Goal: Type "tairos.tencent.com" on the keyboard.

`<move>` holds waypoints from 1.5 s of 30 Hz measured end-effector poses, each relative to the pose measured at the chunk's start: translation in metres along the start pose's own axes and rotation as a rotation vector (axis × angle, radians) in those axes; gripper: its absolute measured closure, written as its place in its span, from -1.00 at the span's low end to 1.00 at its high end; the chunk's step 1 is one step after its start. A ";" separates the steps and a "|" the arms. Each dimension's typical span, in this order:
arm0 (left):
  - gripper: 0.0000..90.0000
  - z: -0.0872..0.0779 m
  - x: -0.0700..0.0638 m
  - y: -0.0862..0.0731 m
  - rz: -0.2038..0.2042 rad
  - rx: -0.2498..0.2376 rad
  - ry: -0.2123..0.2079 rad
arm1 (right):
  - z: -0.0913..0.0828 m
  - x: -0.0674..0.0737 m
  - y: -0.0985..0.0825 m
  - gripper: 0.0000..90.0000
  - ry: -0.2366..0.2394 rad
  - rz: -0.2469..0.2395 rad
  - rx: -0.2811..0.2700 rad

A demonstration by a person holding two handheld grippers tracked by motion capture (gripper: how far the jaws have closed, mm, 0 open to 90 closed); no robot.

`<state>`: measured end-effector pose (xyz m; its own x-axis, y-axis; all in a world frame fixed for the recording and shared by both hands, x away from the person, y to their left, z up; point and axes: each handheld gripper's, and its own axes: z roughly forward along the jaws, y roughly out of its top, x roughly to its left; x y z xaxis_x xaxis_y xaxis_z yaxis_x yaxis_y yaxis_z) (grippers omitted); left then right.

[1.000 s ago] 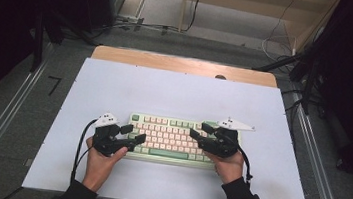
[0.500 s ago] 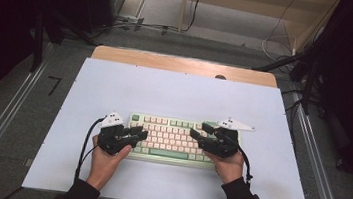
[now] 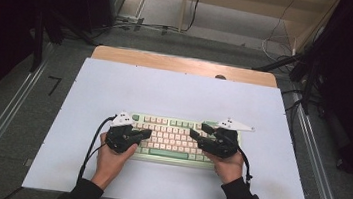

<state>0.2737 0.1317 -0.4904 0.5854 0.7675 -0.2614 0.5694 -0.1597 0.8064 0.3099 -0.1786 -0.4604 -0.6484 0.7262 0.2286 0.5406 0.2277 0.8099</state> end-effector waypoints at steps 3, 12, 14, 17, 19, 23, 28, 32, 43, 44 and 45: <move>1.00 0.002 -0.001 0.000 0.003 0.016 0.007 | 0.000 0.000 0.000 -0.05 -0.001 0.000 0.002; 1.00 0.003 -0.001 -0.001 0.003 0.041 0.026 | 0.000 0.000 0.000 -0.05 0.001 0.000 0.001; 1.00 0.004 -0.001 -0.001 0.003 0.045 0.028 | 0.000 0.000 0.000 -0.05 0.002 -0.001 0.001; 1.00 0.004 0.000 -0.002 0.002 0.046 0.028 | 0.000 0.000 0.000 -0.05 0.001 0.003 0.001; 1.00 0.004 0.000 -0.002 0.003 0.046 0.027 | 0.000 0.000 0.000 -0.05 0.002 0.003 0.001; 1.00 0.004 0.000 -0.002 0.003 0.049 0.028 | 0.001 0.000 0.000 -0.05 0.002 0.004 0.006; 1.00 0.005 0.000 -0.002 0.002 0.057 0.035 | 0.001 0.000 -0.001 -0.05 0.004 0.004 0.004; 1.00 0.007 -0.001 -0.002 0.001 0.074 0.040 | 0.002 0.001 -0.001 -0.04 0.004 0.004 0.009; 0.37 -0.013 0.000 0.003 -0.010 -0.087 0.011 | 0.001 0.000 -0.001 -0.04 0.000 0.000 0.007; 0.26 -0.014 0.000 0.003 -0.018 -0.099 0.017 | 0.001 0.000 -0.001 -0.04 0.000 0.001 0.008; 0.17 -0.016 0.002 0.002 -0.031 -0.114 0.027 | 0.001 0.000 -0.001 -0.04 0.000 0.000 0.009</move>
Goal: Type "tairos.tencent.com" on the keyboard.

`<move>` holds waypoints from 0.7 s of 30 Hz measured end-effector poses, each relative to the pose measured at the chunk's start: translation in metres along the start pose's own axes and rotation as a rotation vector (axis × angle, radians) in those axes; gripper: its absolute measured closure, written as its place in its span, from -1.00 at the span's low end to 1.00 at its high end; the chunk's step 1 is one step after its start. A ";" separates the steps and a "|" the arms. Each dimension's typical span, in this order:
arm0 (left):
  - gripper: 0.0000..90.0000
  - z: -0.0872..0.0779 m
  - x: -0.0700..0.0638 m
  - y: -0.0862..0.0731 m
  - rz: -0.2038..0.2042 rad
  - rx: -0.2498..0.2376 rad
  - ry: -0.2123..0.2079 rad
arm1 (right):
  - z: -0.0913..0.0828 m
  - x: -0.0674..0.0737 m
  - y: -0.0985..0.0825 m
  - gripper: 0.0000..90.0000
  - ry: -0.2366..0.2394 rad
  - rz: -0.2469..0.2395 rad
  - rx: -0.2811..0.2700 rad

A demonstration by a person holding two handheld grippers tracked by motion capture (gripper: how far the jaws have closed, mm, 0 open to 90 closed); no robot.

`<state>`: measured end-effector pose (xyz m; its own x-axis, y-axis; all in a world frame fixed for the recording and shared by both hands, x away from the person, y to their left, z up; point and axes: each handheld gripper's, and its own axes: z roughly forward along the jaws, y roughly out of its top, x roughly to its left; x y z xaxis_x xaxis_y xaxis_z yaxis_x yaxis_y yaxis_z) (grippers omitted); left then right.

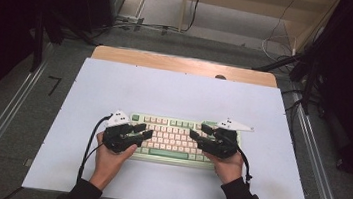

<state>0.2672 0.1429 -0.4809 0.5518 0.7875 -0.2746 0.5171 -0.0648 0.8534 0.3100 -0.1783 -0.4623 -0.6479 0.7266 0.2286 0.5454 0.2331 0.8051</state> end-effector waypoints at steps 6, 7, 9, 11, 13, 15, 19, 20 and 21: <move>-0.13 -0.007 0.011 -0.002 -0.054 -0.018 0.042 | 0.000 0.000 0.000 -0.04 -0.002 -0.003 -0.003; -0.16 -0.009 0.012 -0.002 -0.056 -0.020 0.049 | 0.000 0.000 0.000 -0.04 -0.002 -0.002 -0.001; -0.18 -0.011 0.014 -0.002 -0.061 -0.027 0.056 | -0.001 0.000 0.000 -0.04 -0.002 -0.001 -0.001; -0.18 -0.012 0.016 -0.002 -0.065 -0.030 0.059 | -0.001 0.000 0.000 -0.04 -0.003 -0.003 -0.002; -0.18 -0.014 0.017 -0.003 -0.065 -0.031 0.062 | -0.001 0.000 0.000 -0.04 -0.004 -0.003 0.001; -0.18 -0.015 0.017 -0.003 -0.073 -0.032 0.061 | -0.001 0.000 -0.001 0.01 -0.005 -0.006 0.001; -0.18 -0.015 0.018 -0.004 -0.071 -0.028 0.064 | -0.003 0.002 -0.003 0.53 -0.005 -0.035 0.003; -0.18 -0.015 0.018 -0.004 -0.073 -0.030 0.064 | -0.004 0.003 -0.004 0.67 -0.008 -0.045 0.006; -0.18 -0.015 0.018 -0.004 -0.074 -0.029 0.063 | -0.005 0.004 -0.004 0.80 -0.010 -0.059 0.010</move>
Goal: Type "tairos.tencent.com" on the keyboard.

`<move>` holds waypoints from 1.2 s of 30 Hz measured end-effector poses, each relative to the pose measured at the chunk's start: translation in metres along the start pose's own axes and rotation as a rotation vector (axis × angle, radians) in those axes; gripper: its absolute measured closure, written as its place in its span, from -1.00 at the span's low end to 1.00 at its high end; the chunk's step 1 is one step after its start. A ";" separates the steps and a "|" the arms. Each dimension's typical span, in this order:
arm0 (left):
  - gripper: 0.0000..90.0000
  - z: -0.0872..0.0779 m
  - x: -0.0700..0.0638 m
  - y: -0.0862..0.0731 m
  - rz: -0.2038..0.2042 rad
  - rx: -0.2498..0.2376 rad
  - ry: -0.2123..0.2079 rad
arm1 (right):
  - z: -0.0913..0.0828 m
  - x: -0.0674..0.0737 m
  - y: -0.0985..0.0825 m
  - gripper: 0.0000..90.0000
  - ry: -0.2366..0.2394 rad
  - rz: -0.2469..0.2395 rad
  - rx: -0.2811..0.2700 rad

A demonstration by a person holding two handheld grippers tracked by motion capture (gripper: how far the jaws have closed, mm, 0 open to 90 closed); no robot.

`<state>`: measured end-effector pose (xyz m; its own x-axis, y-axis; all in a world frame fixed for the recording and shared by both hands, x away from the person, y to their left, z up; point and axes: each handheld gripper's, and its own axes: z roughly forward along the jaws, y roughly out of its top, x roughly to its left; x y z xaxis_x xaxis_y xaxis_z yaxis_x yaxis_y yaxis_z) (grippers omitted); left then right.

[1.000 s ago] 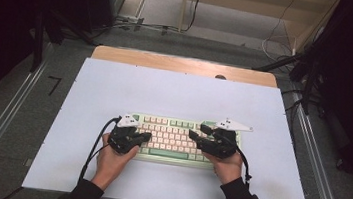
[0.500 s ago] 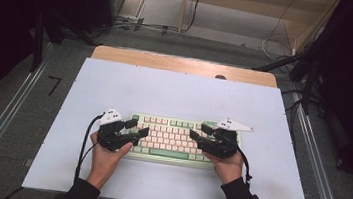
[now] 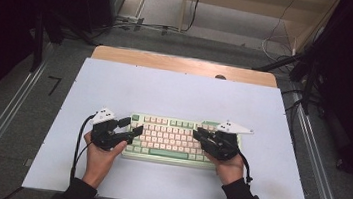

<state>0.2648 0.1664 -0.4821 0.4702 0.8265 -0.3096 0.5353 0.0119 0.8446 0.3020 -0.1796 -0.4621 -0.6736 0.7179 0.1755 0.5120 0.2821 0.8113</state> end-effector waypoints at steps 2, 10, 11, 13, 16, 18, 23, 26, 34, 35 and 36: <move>-0.18 0.000 0.000 0.000 0.001 0.003 0.000 | -0.004 0.002 -0.001 0.94 0.005 -0.015 0.006; -0.17 0.000 0.001 -0.001 0.001 0.009 0.002 | -0.010 0.006 -0.014 0.95 0.032 -0.035 0.067; -0.17 0.000 0.001 -0.001 0.000 0.011 0.003 | -0.009 0.007 -0.016 0.95 0.031 -0.042 0.075; -0.17 0.000 0.000 -0.001 0.000 0.010 0.003 | -0.006 0.009 -0.018 0.95 0.032 -0.056 0.097; -0.17 0.000 -0.001 -0.002 0.004 0.010 0.003 | -0.003 0.010 -0.020 0.95 0.023 -0.071 0.119; -0.17 0.001 -0.001 -0.002 0.005 0.014 0.003 | 0.000 0.011 -0.022 0.95 0.022 -0.070 0.137; -0.17 0.001 -0.001 -0.002 0.005 0.014 0.002 | 0.003 0.008 -0.023 0.95 0.014 -0.073 0.152; -0.17 0.001 -0.001 -0.002 0.005 0.017 0.004 | 0.004 0.008 -0.023 0.95 0.014 -0.073 0.160; -0.17 0.001 -0.001 -0.002 0.005 0.019 -0.001 | 0.007 0.009 -0.024 0.95 0.010 -0.085 0.172; -0.17 0.001 -0.001 -0.002 0.005 0.019 -0.001 | 0.007 0.009 -0.025 0.95 0.009 -0.083 0.177; -0.17 0.001 -0.001 -0.003 0.005 0.020 -0.001 | 0.008 0.009 -0.025 0.95 0.009 -0.084 0.178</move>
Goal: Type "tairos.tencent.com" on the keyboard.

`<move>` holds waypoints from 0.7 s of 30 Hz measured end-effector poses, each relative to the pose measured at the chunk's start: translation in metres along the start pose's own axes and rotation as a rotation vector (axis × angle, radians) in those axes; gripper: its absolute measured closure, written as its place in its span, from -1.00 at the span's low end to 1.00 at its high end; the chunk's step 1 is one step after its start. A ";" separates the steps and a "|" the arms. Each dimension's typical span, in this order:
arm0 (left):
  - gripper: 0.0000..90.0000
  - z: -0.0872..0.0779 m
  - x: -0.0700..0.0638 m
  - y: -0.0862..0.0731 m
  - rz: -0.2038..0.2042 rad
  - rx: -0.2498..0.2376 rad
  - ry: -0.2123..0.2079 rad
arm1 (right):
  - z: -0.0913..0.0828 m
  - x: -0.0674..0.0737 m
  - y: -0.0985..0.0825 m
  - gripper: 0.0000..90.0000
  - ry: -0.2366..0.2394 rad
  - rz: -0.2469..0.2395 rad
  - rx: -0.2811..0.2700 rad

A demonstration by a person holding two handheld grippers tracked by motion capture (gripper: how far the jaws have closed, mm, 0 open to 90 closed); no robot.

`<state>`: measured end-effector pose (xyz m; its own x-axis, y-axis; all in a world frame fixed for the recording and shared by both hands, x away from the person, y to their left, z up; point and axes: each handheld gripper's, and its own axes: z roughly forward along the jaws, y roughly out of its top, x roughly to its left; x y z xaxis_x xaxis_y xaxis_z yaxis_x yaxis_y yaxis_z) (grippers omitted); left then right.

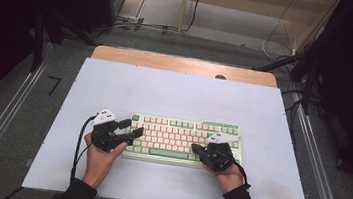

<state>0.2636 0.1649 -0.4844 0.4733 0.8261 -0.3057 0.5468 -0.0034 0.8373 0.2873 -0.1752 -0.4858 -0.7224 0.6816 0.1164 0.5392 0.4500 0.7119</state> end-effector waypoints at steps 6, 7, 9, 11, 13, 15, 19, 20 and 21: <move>-0.17 0.000 0.000 0.000 0.000 0.000 -0.002 | -0.001 0.000 0.000 0.95 0.006 0.005 -0.012; -0.17 0.000 0.000 0.000 0.000 0.000 -0.002 | -0.004 -0.001 0.001 0.95 0.008 0.014 -0.030; -0.17 0.000 0.000 0.000 -0.002 0.000 0.000 | -0.011 -0.002 0.003 0.95 0.004 0.025 -0.077; -0.17 0.000 0.000 0.000 -0.003 0.000 0.000 | -0.017 -0.004 0.004 0.86 0.002 0.038 -0.127; -0.17 0.000 0.000 0.000 -0.001 0.001 -0.002 | -0.021 -0.008 0.004 0.69 0.007 0.065 -0.169; -0.17 0.001 0.000 0.000 0.001 0.002 -0.002 | -0.024 -0.012 0.003 0.46 0.017 0.098 -0.199; -0.17 0.001 -0.001 0.000 0.000 0.002 -0.003 | -0.025 -0.020 0.003 0.03 0.029 0.154 -0.233; -0.17 0.001 -0.001 0.000 0.000 0.002 -0.003 | -0.025 -0.021 0.003 -0.01 0.025 0.163 -0.235; -0.17 0.001 -0.001 0.000 0.000 0.002 -0.003 | -0.025 -0.022 0.002 -0.05 0.021 0.163 -0.236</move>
<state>0.2637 0.1639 -0.4850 0.4758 0.8242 -0.3069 0.5479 -0.0048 0.8365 0.2934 -0.2034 -0.4691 -0.6447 0.7205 0.2554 0.5350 0.1866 0.8240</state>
